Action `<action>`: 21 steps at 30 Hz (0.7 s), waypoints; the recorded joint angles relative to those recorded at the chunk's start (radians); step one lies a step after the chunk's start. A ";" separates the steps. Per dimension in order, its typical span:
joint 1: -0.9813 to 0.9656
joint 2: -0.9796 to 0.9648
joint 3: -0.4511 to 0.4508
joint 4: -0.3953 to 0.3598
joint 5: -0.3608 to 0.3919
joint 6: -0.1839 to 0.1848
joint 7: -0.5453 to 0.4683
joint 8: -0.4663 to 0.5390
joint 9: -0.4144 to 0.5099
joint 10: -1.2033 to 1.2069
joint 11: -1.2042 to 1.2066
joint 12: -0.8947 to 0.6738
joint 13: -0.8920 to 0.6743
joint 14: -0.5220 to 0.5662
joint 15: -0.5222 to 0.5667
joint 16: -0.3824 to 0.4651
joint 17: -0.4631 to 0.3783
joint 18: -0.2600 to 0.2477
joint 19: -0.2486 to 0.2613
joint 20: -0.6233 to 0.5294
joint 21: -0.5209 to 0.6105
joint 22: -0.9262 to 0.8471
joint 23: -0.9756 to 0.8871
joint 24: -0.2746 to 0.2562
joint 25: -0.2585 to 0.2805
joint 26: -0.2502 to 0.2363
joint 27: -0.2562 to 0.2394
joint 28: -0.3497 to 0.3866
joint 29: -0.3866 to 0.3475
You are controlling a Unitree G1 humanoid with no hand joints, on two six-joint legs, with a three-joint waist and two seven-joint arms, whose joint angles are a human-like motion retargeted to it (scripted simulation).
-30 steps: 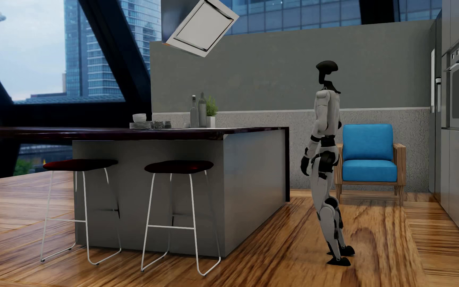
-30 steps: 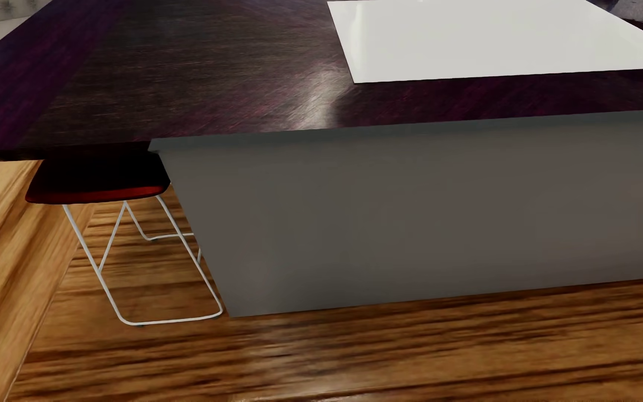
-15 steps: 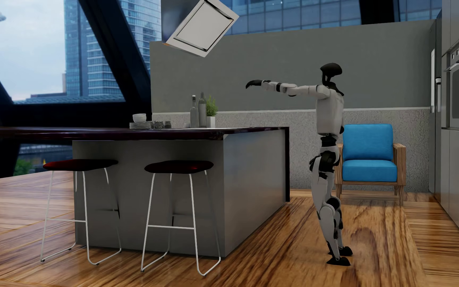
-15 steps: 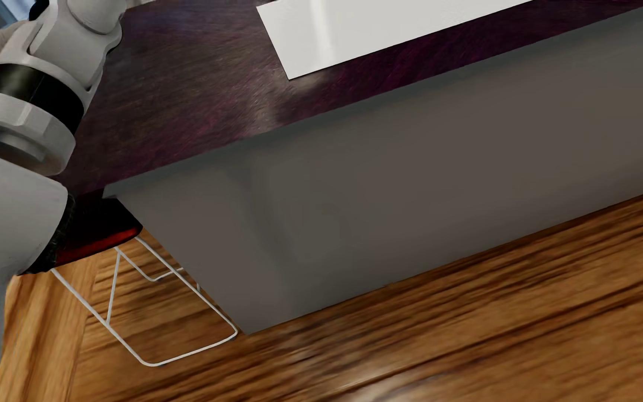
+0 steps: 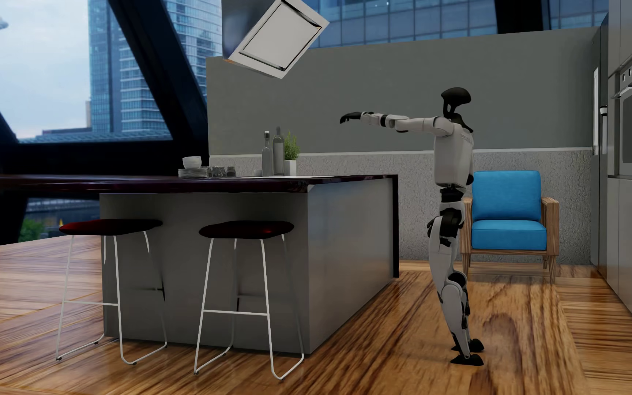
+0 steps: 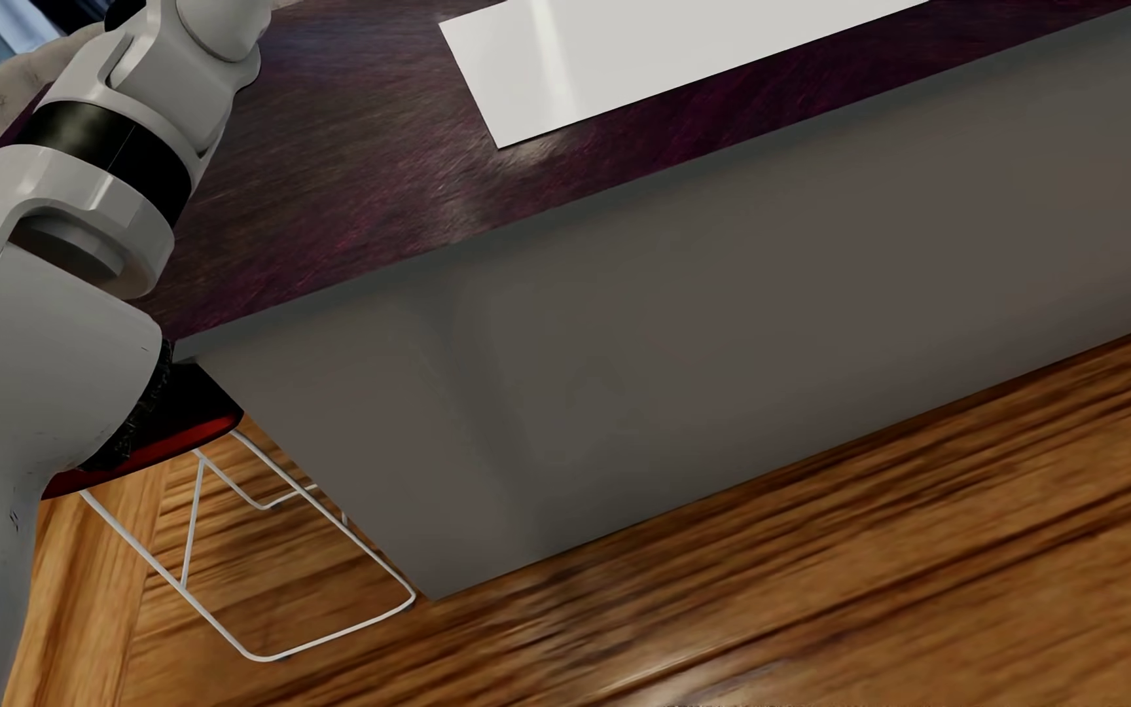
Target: Reach forward
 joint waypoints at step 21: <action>0.014 0.009 -0.005 0.003 0.006 -0.010 0.000 0.000 0.000 0.011 0.036 -0.017 -0.001 0.002 -0.054 -0.005 -0.005 0.000 0.000 -0.002 -0.007 0.000 0.004 0.000 0.000 0.000 0.000 0.000 0.000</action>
